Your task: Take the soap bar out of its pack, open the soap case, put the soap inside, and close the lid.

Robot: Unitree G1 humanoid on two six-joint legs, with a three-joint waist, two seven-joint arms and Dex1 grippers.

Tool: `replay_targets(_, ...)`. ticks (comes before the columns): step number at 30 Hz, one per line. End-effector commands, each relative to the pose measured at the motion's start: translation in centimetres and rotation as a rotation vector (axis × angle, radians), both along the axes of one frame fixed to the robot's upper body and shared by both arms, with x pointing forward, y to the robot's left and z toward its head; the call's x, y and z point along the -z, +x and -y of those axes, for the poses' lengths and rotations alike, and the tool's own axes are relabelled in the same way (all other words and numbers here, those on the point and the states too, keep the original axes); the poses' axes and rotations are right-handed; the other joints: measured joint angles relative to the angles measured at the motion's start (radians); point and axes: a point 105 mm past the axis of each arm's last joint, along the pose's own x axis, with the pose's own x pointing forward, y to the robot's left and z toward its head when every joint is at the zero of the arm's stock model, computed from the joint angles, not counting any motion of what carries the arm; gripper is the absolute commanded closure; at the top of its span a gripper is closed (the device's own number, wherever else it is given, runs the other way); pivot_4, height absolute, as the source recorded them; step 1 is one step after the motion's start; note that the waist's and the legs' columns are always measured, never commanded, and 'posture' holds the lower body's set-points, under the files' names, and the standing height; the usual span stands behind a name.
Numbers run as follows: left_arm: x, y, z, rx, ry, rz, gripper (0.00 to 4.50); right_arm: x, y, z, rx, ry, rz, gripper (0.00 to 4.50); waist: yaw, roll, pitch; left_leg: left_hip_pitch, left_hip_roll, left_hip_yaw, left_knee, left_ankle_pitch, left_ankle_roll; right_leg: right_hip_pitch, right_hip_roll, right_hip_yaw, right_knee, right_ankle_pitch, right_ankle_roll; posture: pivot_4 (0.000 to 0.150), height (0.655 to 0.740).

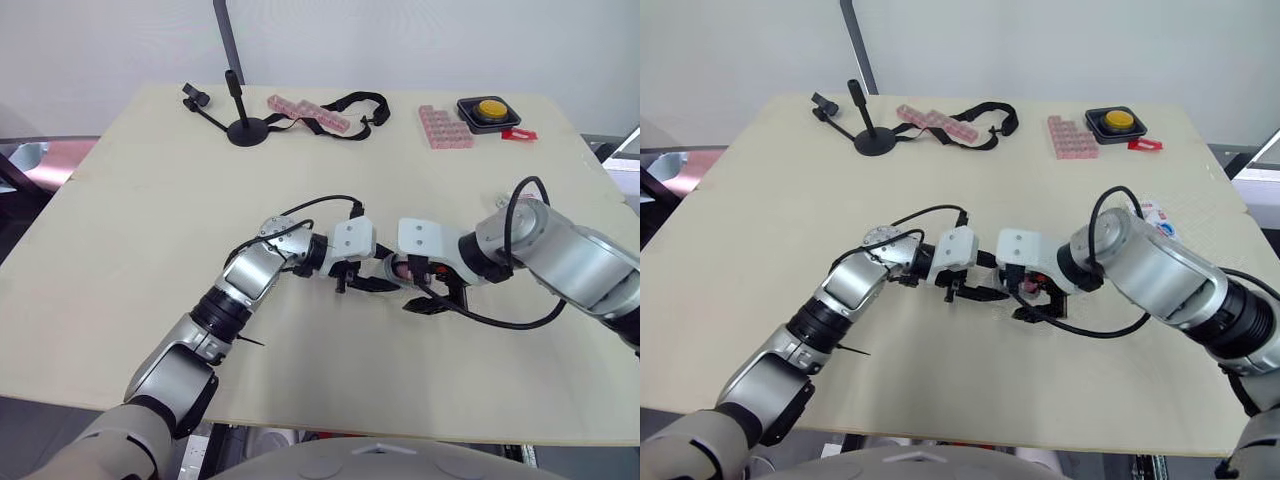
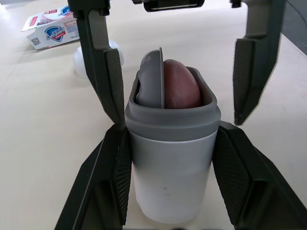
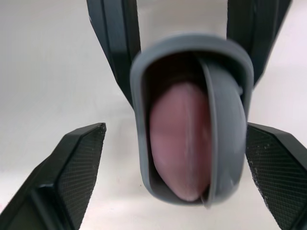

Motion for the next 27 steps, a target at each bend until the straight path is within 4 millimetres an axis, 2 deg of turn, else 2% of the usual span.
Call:
replay_targets(1,0.9,0.3,-1.3,-0.021,0.026,-0.002,2.6,-1.1,0.4,0.9,0.025,0.042,0.03,0.04,-0.002,0.0,0.0,0.0,0.0,0.0,0.0,0.0,0.0,0.0,0.0,0.0,0.0,0.0,0.0,0.15,0.74)
replay_targets(5,0.7,0.9,-2.5,-0.053,-0.026,-0.003,2.6,-1.4,1.1,2.6,0.091,0.118,0.039,0.04,-0.005,0.0,0.0,0.0,0.0,0.0,0.0,0.0,0.0,0.0,0.0,0.0,0.0,0.0,0.0,0.15,0.74)
replay_targets(9,-0.2,1.0,-3.8,-0.092,-0.147,-0.042,2.6,-2.0,1.1,4.3,0.162,0.278,0.014,0.04,-0.005,0.0,0.0,0.0,0.0,0.0,-0.001,0.0,0.0,0.0,0.0,0.0,-0.001,0.0,0.0,0.15,0.74)
replay_targets(16,-1.3,0.1,-5.7,-0.144,-0.336,-0.125,2.6,-1.5,0.6,7.4,0.264,0.507,0.068,0.04,0.0,0.0,0.0,-0.002,0.0,0.0,-0.001,-0.001,0.001,-0.001,0.0,-0.001,-0.004,0.0,0.0,0.15,0.74)
replay_targets(22,-1.3,-1.4,-5.7,-0.135,-0.425,-0.174,2.6,-0.1,-1.2,8.4,0.271,0.635,0.079,0.04,-0.003,0.0,0.0,-0.003,0.0,0.0,-0.001,-0.001,0.002,-0.001,-0.002,-0.002,-0.009,0.0,0.0,0.15,0.74)
replay_targets(27,-0.8,-2.2,-5.3,-0.1,-0.432,-0.164,2.6,0.4,-1.0,9.4,0.339,0.688,0.115,0.04,-0.019,0.0,0.0,-0.002,0.0,0.0,-0.001,-0.001,0.002,-0.001,-0.002,-0.002,-0.009,0.0,0.0,0.15,0.74)
